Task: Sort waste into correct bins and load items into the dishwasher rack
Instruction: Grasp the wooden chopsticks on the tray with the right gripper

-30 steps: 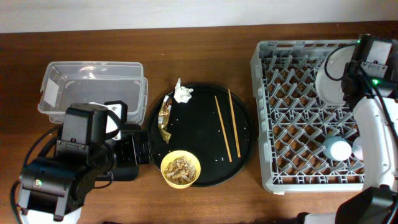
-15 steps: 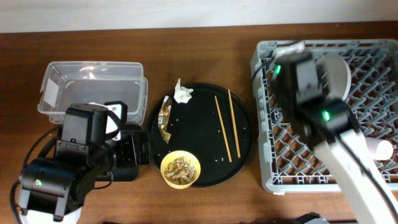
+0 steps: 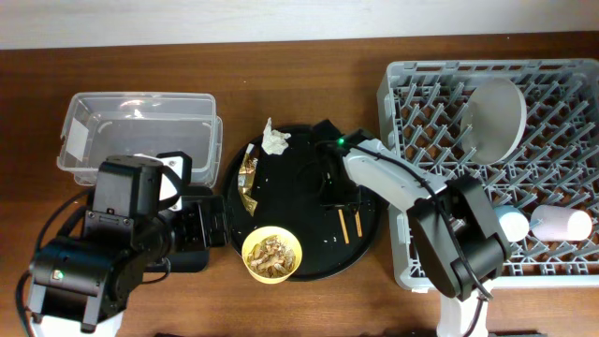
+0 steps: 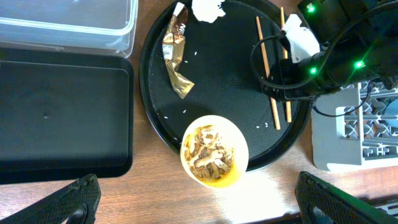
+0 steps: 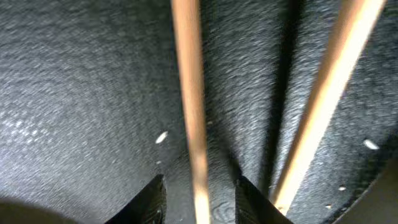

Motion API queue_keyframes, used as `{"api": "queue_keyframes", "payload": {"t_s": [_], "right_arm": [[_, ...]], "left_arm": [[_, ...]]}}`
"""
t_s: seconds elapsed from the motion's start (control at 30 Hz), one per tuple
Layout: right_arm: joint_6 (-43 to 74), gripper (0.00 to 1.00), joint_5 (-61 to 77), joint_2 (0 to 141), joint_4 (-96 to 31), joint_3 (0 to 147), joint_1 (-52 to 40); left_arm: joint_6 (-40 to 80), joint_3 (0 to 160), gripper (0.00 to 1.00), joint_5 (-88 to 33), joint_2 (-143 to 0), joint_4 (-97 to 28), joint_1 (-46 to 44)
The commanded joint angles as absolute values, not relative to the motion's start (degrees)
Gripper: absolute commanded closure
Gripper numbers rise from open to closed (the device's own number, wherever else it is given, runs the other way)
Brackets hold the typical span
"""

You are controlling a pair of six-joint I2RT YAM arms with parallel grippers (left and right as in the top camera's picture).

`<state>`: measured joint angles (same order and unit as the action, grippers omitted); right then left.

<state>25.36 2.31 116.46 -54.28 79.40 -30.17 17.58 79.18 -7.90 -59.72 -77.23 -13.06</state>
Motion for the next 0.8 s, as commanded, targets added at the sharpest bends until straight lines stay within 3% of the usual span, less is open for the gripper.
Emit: {"api": "queue_keyframes", "payload": {"t_s": [0.0,0.13,0.23,0.33,0.47,0.5,0.57,0.6,0.67,0.77], "right_arm": [[24.9,0.94,3.2,117.3,-54.1,79.6,-30.7],[22.9,0.96,3.2,103.6,-59.4,84.1,-29.8],[22.1,0.96,0.7,89.2,-62.0,84.4,-20.2],[14.5,0.96,-0.9,91.3,-64.8,82.9,-9.8],[14.0,0.96,-10.8,96.4,-63.6,82.2,-9.0],[11.8,0.52,-6.1,96.1,-63.7,83.3,-9.0],[11.2,0.44,2.5,94.3,-63.0,83.3,-10.0],[11.2,0.50,4.9,94.2,-62.4,83.3,-11.6],[11.5,0.50,4.8,94.8,-60.7,81.0,-19.5],[23.3,0.62,-6.3,100.9,-53.5,75.7,-24.4]], "left_arm": [[17.8,79.3,0.00,-7.6,-59.5,-77.2,-13.0],[17.8,79.3,0.00,-7.6,-59.5,-77.2,-13.0],[17.8,79.3,0.00,-7.6,-59.5,-77.2,-13.0],[17.8,79.3,0.00,-7.6,-59.5,-77.2,-13.0],[17.8,79.3,0.00,-7.6,-59.5,-77.2,-13.0],[17.8,79.3,0.00,-7.6,-59.5,-77.2,-13.0],[17.8,79.3,0.00,-7.6,-59.5,-77.2,-13.0],[17.8,79.3,0.00,-7.6,-59.5,-77.2,-13.0],[17.8,79.3,0.00,-7.6,-59.5,-77.2,-13.0],[17.8,79.3,0.00,-7.6,-59.5,-77.2,-13.0]]}}
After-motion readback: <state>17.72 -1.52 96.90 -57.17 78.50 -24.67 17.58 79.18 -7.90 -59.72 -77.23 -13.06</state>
